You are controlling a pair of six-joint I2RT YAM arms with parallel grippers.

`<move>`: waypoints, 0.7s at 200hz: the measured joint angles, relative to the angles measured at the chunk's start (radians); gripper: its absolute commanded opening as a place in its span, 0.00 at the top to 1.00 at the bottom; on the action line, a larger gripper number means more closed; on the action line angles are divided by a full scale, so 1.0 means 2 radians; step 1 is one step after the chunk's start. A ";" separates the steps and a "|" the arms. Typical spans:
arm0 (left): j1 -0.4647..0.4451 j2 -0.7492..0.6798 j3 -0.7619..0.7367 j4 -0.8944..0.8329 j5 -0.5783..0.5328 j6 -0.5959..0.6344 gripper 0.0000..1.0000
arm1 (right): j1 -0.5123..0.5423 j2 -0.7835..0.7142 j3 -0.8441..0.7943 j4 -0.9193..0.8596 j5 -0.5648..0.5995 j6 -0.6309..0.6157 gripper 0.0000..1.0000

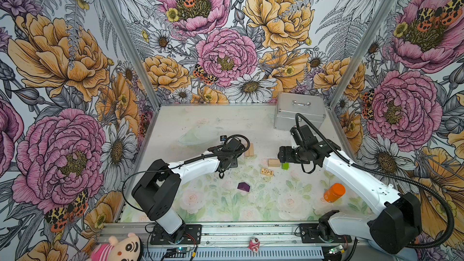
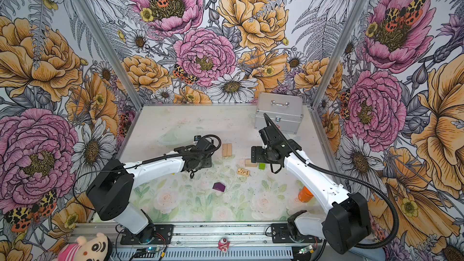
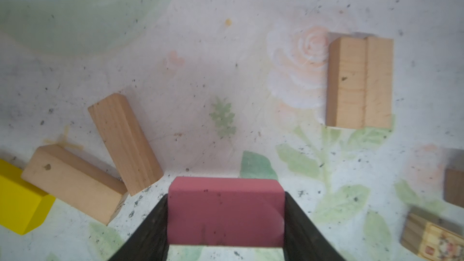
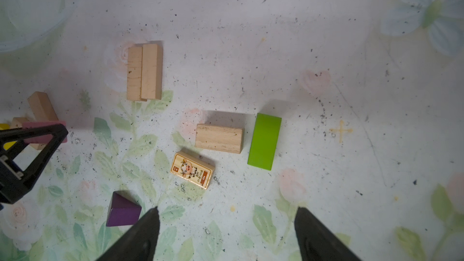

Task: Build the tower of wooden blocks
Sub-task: 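Carry the pink block over the paired wooden bars with the left gripper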

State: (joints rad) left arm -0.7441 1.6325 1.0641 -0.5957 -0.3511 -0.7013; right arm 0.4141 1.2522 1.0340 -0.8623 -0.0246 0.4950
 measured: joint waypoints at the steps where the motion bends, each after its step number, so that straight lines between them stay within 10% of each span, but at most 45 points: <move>1: 0.000 0.001 0.002 0.000 0.000 0.000 0.45 | 0.000 -0.001 0.000 0.000 0.000 0.000 0.14; 140: -0.024 0.261 0.295 -0.038 0.009 0.031 0.45 | -0.028 -0.071 -0.019 -0.019 0.001 0.000 0.13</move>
State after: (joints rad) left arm -0.7925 2.1551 1.6535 -0.6712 -0.3332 -0.6392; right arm 0.3580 1.1099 0.9966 -0.8997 -0.0235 0.4950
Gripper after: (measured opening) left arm 0.624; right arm 0.865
